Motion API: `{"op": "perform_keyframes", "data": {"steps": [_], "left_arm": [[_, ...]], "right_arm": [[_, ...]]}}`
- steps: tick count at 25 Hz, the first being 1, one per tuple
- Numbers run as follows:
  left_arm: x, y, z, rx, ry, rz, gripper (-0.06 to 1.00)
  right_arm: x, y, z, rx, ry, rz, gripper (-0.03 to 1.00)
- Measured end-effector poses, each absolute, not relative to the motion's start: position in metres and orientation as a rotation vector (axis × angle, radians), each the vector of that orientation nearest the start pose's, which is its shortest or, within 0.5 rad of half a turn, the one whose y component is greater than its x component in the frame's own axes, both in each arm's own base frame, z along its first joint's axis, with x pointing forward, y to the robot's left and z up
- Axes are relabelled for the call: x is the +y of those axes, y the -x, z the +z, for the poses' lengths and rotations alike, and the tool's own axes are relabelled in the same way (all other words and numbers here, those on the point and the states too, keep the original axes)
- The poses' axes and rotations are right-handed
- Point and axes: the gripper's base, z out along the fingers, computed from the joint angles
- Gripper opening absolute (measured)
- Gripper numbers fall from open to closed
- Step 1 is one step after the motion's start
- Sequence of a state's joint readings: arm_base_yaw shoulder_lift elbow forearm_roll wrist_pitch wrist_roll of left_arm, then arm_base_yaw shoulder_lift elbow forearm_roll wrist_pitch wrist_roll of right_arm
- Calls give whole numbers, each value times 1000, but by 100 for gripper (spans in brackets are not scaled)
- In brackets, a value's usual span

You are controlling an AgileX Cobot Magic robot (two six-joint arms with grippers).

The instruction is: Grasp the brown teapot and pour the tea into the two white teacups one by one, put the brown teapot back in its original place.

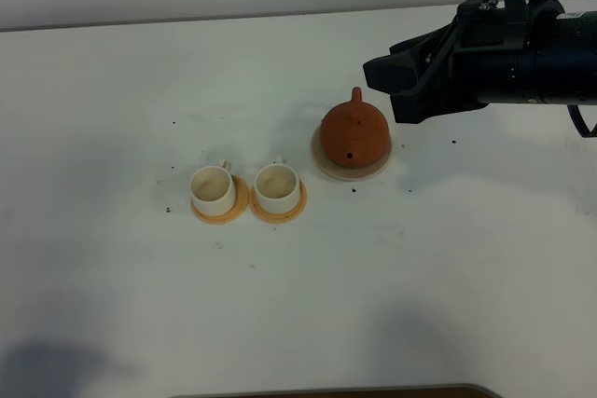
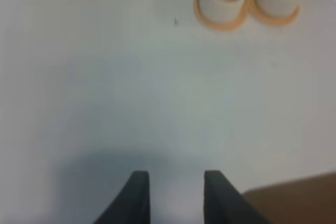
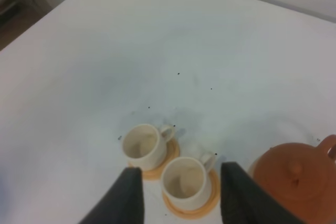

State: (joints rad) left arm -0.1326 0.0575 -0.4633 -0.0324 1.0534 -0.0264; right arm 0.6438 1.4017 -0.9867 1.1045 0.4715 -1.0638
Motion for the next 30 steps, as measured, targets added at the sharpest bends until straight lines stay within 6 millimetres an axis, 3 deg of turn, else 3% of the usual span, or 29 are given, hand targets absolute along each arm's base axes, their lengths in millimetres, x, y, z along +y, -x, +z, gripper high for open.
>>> {"op": "perform_keyframes", "data": {"steps": [8, 15, 20, 24, 30], "left_arm": [[-3, 1, 267, 2071, 91, -17, 29], [-3, 1, 267, 2070, 106, -8, 29], [-3, 1, 267, 2070, 106, -8, 29], [-3, 1, 267, 2070, 107, -7, 29], [-3, 1, 267, 2070, 107, -7, 29]], "right_arm": [[213, -222, 304, 1970, 938, 816, 38], [217, -228, 310, 1948, 953, 799, 38], [244, -259, 317, 1952, 975, 837, 38], [273, -291, 305, 2062, 1049, 858, 38], [296, -343, 281, 2355, 1040, 621, 38]]}}
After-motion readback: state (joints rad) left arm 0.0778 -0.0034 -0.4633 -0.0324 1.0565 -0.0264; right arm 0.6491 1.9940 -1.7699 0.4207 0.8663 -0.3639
